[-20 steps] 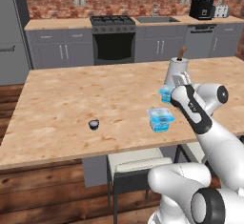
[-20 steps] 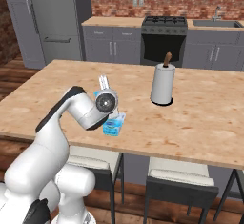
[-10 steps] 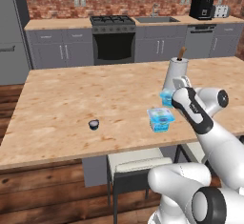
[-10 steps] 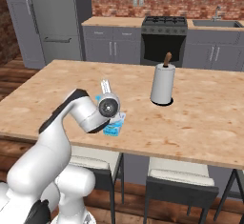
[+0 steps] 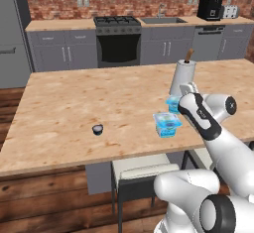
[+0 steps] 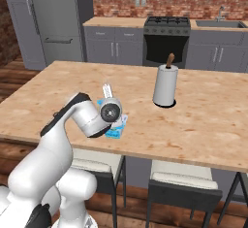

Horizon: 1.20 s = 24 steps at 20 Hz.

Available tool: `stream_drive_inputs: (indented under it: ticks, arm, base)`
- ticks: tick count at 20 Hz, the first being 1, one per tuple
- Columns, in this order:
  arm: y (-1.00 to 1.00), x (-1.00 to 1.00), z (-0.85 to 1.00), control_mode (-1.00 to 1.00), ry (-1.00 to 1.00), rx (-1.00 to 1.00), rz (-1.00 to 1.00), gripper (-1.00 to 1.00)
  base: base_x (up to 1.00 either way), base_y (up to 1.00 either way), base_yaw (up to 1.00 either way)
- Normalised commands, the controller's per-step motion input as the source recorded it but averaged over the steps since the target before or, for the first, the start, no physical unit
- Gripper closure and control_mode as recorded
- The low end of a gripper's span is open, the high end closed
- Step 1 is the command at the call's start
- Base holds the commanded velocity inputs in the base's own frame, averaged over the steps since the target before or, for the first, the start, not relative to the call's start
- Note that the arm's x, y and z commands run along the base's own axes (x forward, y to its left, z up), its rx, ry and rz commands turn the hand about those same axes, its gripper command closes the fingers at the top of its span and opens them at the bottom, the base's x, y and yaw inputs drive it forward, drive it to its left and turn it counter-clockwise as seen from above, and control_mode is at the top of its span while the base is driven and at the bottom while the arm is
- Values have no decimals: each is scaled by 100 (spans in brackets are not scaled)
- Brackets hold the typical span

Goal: Stack the yogurt containers by placing the smaller containers on top of the larger containers.

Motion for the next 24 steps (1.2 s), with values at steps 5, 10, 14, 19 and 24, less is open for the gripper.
stream_drive_inputs:
  ticks: [5, 10, 14, 19, 24]
  arm:
    - [0, 0, -7, -100, 0, 0, 0, 100]
    - [0, 0, -9, -100, 0, 0, 0, 100]
    - [0, 0, -9, -100, 0, 1, 0, 100]
    - [0, 0, -11, -100, 0, 2, 0, 100]
    - [0, 0, -13, -100, 0, 4, 0, 100]
  base:
    - [0, 0, 0]
    - [0, 0, 0]
    - [0, 0, 0]
    - [0, 0, 0]
    - [0, 0, 0]
